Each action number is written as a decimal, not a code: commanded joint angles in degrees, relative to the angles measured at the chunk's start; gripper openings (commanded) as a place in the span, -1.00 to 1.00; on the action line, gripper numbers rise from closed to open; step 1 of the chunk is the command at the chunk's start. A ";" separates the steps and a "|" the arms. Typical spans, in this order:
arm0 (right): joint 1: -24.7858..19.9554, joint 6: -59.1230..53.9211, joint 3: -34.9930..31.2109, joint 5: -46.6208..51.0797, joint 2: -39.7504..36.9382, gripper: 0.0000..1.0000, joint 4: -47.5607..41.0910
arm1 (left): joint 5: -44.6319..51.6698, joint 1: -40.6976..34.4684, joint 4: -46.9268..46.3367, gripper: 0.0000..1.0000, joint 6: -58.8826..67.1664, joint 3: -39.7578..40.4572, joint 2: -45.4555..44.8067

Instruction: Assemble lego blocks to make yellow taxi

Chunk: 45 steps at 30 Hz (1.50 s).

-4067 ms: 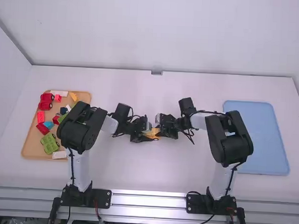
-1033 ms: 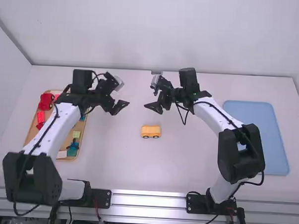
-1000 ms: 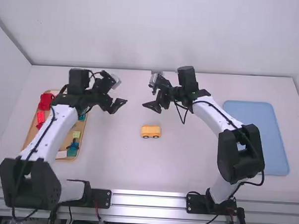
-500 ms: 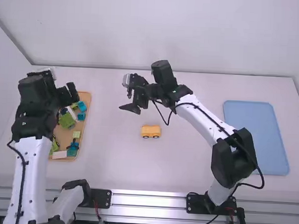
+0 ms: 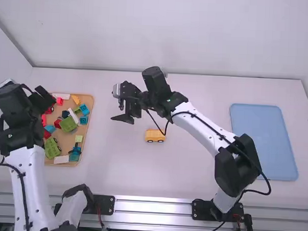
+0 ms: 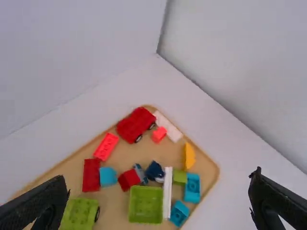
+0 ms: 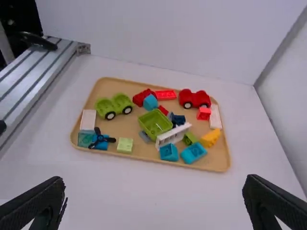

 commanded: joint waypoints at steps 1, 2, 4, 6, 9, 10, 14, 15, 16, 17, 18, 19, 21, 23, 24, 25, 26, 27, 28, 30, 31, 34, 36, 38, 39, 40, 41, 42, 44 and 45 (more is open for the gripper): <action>0.13 2.56 1.55 3.82 -1.33 0.98 0.72 | 6.03 3.13 1.07 0.98 1.95 0.02 1.44; 0.11 2.62 1.55 4.48 -1.33 0.98 0.87 | 7.04 3.93 1.36 0.98 1.90 0.17 1.86; 0.02 1.99 1.55 5.18 -1.33 0.98 0.81 | 8.31 5.99 1.68 0.98 1.92 0.96 3.37; 0.02 1.95 1.55 5.70 -1.33 0.98 0.85 | 7.39 6.71 1.38 0.98 1.88 2.45 5.35; -0.28 1.92 1.55 6.08 -1.33 0.98 0.85 | 6.84 6.32 1.77 0.98 3.45 5.18 8.74; -0.59 1.95 1.55 6.05 -1.33 0.97 0.85 | 7.08 6.14 2.34 0.98 4.90 5.88 9.79; -1.64 1.97 1.55 6.05 -1.33 0.98 0.85 | 16.41 6.05 5.31 0.98 9.77 8.81 14.69; -1.90 1.95 1.55 6.05 -1.33 0.97 0.87 | 19.58 5.90 5.20 0.98 11.02 9.81 16.24; -2.05 1.95 1.55 6.05 -1.33 0.97 0.90 | 20.55 5.86 4.90 0.98 11.39 10.32 16.94; -2.34 1.95 1.55 6.03 -1.33 0.98 0.98 | 21.59 5.86 3.96 0.98 11.80 11.32 18.18; -2.73 2.01 1.55 6.03 -1.33 0.98 1.11 | 22.01 5.90 1.79 0.98 12.48 13.31 20.33; -2.97 1.97 1.55 6.03 -1.33 0.98 1.09 | 21.92 5.84 0.33 0.98 12.50 14.60 21.59; -3.23 1.95 1.55 6.05 -1.33 0.98 1.14 | 21.46 5.11 -2.32 0.99 13.09 17.18 24.02; -3.48 1.97 1.55 6.05 -1.33 0.98 1.36 | 21.49 2.47 -5.20 0.98 15.21 21.22 27.91; -3.50 1.97 1.55 6.05 -1.33 0.98 1.51 | 20.92 0.96 -6.03 0.99 15.26 22.80 29.49; -3.50 1.97 1.55 6.05 -1.33 0.98 1.60 | 19.98 -0.11 -6.69 0.98 15.23 23.93 30.51; -3.48 1.97 1.55 6.10 -1.33 0.98 1.73 | 17.77 -2.01 -7.96 0.98 15.23 25.90 32.26; -3.48 1.99 1.55 6.08 -1.33 0.98 1.70 | 15.87 -3.39 -8.76 0.98 15.17 27.21 33.44; -3.43 1.97 1.55 6.08 -1.33 0.97 1.68 | 13.00 -5.31 -9.97 0.98 14.47 29.14 35.10; -3.32 1.97 1.55 6.27 -1.33 0.98 1.53 | 8.28 -8.57 -12.48 0.98 12.55 32.74 38.27; -3.34 1.99 1.55 6.82 -1.33 0.97 1.42 | 6.78 -10.03 -14.27 0.98 12.17 34.93 40.06; -3.34 2.01 1.55 8.50 -1.33 0.97 1.22 | 4.79 -12.28 -18.60 0.98 11.15 40.65 44.61; -3.34 2.38 1.55 9.27 -1.33 0.98 1.05 | 5.09 -12.92 -22.73 0.98 11.34 46.29 48.92; -3.32 2.36 1.53 9.07 -1.33 0.98 0.85 | 4.92 -12.92 -25.77 0.98 10.23 50.49 52.35; -3.34 2.38 1.53 9.05 -1.33 0.97 0.74 | 4.92 -12.79 -27.36 0.98 9.81 52.83 54.34; -3.43 2.38 1.53 9.07 -1.33 0.98 0.66 | 4.92 -12.57 -28.24 0.98 9.53 54.16 55.63; -3.63 2.40 1.53 9.07 -1.33 0.97 0.63 | 4.94 -12.00 -30.27 0.98 8.72 57.09 58.36; -3.63 2.40 1.53 9.07 -1.33 0.98 0.63 | 4.96 -11.96 -30.47 0.98 8.74 57.37 58.62; -3.78 2.40 1.53 9.11 -1.33 0.98 0.63 | 5.20 -10.99 -32.92 0.98 8.63 60.54 62.14; -3.76 2.38 1.53 9.07 -1.33 0.98 0.61 | 5.18 -10.67 -33.59 0.98 7.74 61.33 63.36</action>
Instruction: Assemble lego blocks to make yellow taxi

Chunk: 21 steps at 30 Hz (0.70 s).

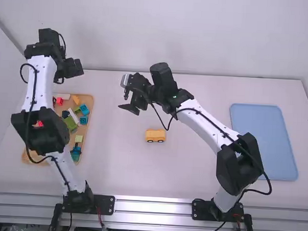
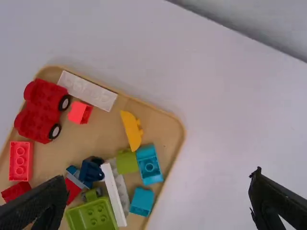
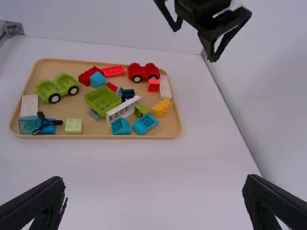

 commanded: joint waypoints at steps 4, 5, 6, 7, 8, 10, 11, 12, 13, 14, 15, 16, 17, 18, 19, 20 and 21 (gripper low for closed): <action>-0.28 0.57 1.51 -0.13 -1.33 0.98 -0.11 | -1.05 2.56 -3.58 0.99 -2.38 4.37 6.45; -0.33 0.55 1.51 -0.11 -1.33 0.97 -0.24 | -1.03 2.95 -3.82 0.99 -3.15 4.37 7.23; -0.33 0.55 1.51 -0.11 -1.33 0.98 -0.46 | -1.01 3.43 -4.07 1.00 -3.89 4.33 7.91; -0.33 0.57 1.51 -0.13 -1.33 0.97 -0.63 | -1.01 3.80 -4.20 0.99 -4.09 4.22 8.55; -0.20 0.57 1.51 -0.11 -1.33 0.98 -0.87 | -1.03 4.35 -4.48 0.95 -5.01 4.02 9.53; -0.20 0.57 1.46 0.15 -1.33 0.98 -1.11 | -0.57 4.90 -4.46 0.86 -5.14 3.67 10.34; -0.35 0.57 1.46 0.42 -1.33 0.98 -1.25 | 0.61 5.22 -4.17 0.79 -4.63 3.02 11.04; -0.50 0.57 1.46 1.03 -1.33 0.98 -1.31 | 1.53 5.46 -3.89 0.72 -4.70 2.38 11.17; -0.55 0.59 1.46 1.16 -1.33 0.98 -1.31 | 1.90 5.77 -3.50 0.68 -4.66 1.79 11.37; -0.57 0.57 1.46 1.16 -1.33 0.97 -1.31 | 2.03 5.97 -3.21 0.64 -4.72 1.20 11.45; -0.61 0.59 1.46 1.09 -1.33 0.97 -1.31 | 1.88 5.97 -2.91 0.54 -4.72 0.33 11.45; -0.61 0.57 1.46 1.14 -1.33 0.98 -1.36 | 1.81 5.75 -2.45 0.44 -4.72 -0.74 11.45; -0.59 0.57 1.46 1.14 -1.33 0.98 -1.36 | 1.81 5.73 -2.38 0.42 -4.70 -0.87 11.45; -0.59 0.61 1.46 1.11 -1.33 0.98 -1.36 | 1.99 5.57 -1.75 0.36 -4.72 -1.75 11.45; -0.59 0.57 1.46 1.11 -1.33 0.98 -1.49 | 1.95 5.49 -0.79 0.29 -4.92 -3.19 11.45; -0.55 0.61 1.46 1.11 -1.33 0.97 -1.51 | 1.99 5.49 -0.09 0.25 -4.90 -4.13 11.45; -0.52 0.59 1.46 1.11 -1.31 0.98 -1.51 | 2.01 5.49 0.31 0.23 -4.87 -4.66 11.45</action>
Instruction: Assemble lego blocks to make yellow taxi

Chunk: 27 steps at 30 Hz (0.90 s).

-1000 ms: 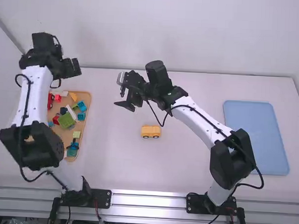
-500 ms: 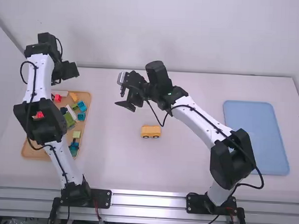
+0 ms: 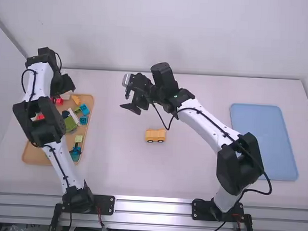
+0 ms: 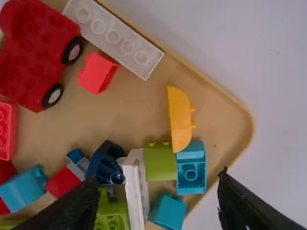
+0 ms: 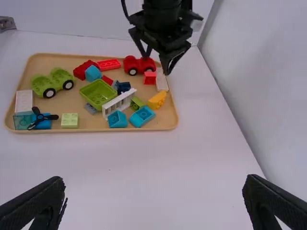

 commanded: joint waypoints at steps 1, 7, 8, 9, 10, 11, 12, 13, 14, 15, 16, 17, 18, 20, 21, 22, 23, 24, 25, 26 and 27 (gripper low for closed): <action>-0.22 0.37 1.46 -0.15 -1.31 0.97 -0.24 | 0.68 -0.46 1.05 0.22 -0.26 -3.08 0.76; -0.24 0.37 1.46 -0.15 -1.31 0.98 -0.81 | 0.66 -0.44 5.88 0.02 -1.33 -9.44 0.76; -0.22 0.37 1.46 -0.15 -1.31 0.98 -0.83 | 0.79 -0.46 6.25 0.02 -1.31 -9.81 0.76; -0.20 0.35 1.46 -0.17 -1.31 0.98 -0.85 | 0.96 -0.46 7.37 -0.01 -1.36 -10.88 0.76; -0.15 0.39 1.46 -0.17 -1.31 0.97 -0.90 | 1.18 -0.46 8.61 -0.03 -1.40 -12.02 0.76; -0.17 0.39 1.46 -0.17 -1.31 0.97 -0.92 | 1.20 -0.46 8.98 -0.03 -1.40 -12.33 0.76; -0.26 0.35 1.46 -0.15 -1.31 0.97 -1.03 | 1.11 -0.44 10.05 -0.03 -2.01 -13.40 0.76; -0.28 0.37 1.46 -0.15 -1.31 0.98 -1.05 | 1.14 -0.44 11.28 -0.03 -2.21 -14.40 0.76; -0.15 0.37 1.46 -0.17 -1.31 0.98 -1.11 | 1.16 -0.46 12.68 -0.01 -2.19 -15.32 0.76; -0.11 0.37 1.46 -0.17 -1.31 0.97 -1.22 | 1.16 -0.44 13.81 -0.01 -2.19 -16.00 0.76; -0.15 0.35 1.46 -0.15 -1.31 0.97 -1.27 | 1.16 -0.46 14.82 0.00 -2.19 -16.52 0.76; -0.31 0.35 1.46 -0.17 -1.31 0.98 -1.27 | 1.16 -0.44 16.06 0.01 -2.21 -17.20 0.76; -0.33 0.35 1.46 -0.15 -1.31 0.98 -1.27 | 1.20 -0.46 17.22 0.01 -2.21 -17.90 0.76; -0.33 0.37 1.46 -0.17 -1.31 0.98 -1.27 | 1.95 -0.46 18.49 0.00 -2.16 -18.60 0.76; -0.33 0.35 1.46 -0.17 -1.31 0.98 -1.25 | 3.02 -0.44 19.41 -0.01 -1.81 -18.95 0.76; -0.31 0.35 1.46 -0.17 -1.31 0.98 -1.25 | 5.49 -0.46 20.98 -0.01 -0.59 -19.65 0.76; -0.24 0.33 1.46 -0.15 -1.31 0.98 -1.27 | 7.78 -0.46 22.69 -0.02 0.46 -20.37 0.76; -0.17 0.35 1.46 -0.13 -1.31 0.98 -1.27 | 8.31 -0.46 23.19 -0.03 0.66 -20.59 0.76; -0.20 0.37 1.46 -0.13 -1.31 0.98 -1.27 | 9.49 -0.44 24.44 -0.07 1.31 -21.18 0.76; -0.28 0.35 1.46 -0.15 -1.31 0.97 -1.29 | 9.70 -0.46 24.85 -0.06 1.29 -21.44 0.76; -0.33 0.35 1.46 -0.11 -1.31 0.98 -1.29 | 9.60 -0.46 25.44 -0.06 1.09 -21.88 0.76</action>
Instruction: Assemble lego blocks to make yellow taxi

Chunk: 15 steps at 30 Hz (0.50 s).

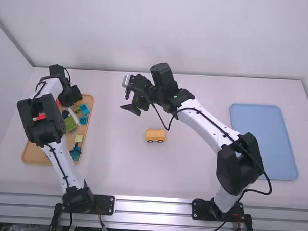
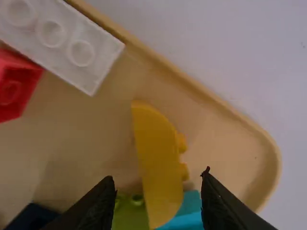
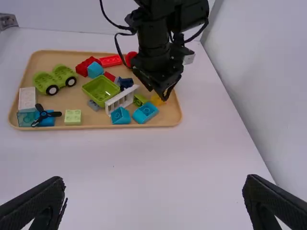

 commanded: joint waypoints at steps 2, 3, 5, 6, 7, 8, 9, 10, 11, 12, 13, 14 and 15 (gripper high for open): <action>-0.31 0.33 1.46 -0.35 -1.20 0.97 -0.02 | 2.62 -0.37 -0.13 -0.06 -0.22 -0.98 0.76; -0.28 0.31 1.46 -0.33 -1.11 0.98 0.09 | 2.12 -0.37 -0.26 -0.05 -1.20 -0.96 0.76; -0.35 0.11 1.46 -0.37 -0.98 0.98 -0.04 | -0.17 -0.37 -0.48 -0.06 -3.08 -0.96 0.76; -0.35 0.13 1.46 -0.33 -0.98 0.97 -0.04 | -1.29 -0.37 -0.66 -0.06 -3.82 -0.98 0.76; -0.50 0.13 1.46 -0.33 -0.98 0.98 -0.07 | -2.27 -0.37 -0.76 -0.05 -4.31 -1.20 0.79; -0.72 0.15 1.46 -0.35 -0.98 0.98 -0.09 | -2.58 -0.50 -0.24 -0.06 -4.31 -1.60 0.79; -0.72 0.13 1.46 -0.35 -0.98 0.98 -0.02 | -2.89 -0.90 0.57 -0.05 -4.31 -2.08 0.79; -0.68 0.15 1.46 -0.37 -0.98 0.97 -0.04 | -2.93 -1.11 1.51 -0.04 -4.28 -2.73 0.79; -0.68 0.15 1.46 -0.37 -0.98 0.97 -0.04 | -2.93 -1.11 1.51 -0.04 -4.28 -2.73 0.79; -0.55 0.13 1.46 -0.33 -0.98 0.98 -0.07 | -2.91 -1.14 2.54 -0.03 -4.31 -3.52 0.79; -0.63 0.17 1.46 -0.35 -0.98 0.98 -0.07 | -2.97 -1.09 3.15 -0.03 -4.31 -4.02 0.79; -0.72 0.13 1.46 -0.35 -0.98 0.98 -0.11 | -2.99 -1.05 3.61 -0.03 -4.31 -4.46 0.79; -0.79 0.13 1.46 -0.35 -0.98 0.97 -0.15 | -3.02 -1.07 3.80 -0.03 -4.28 -4.55 0.79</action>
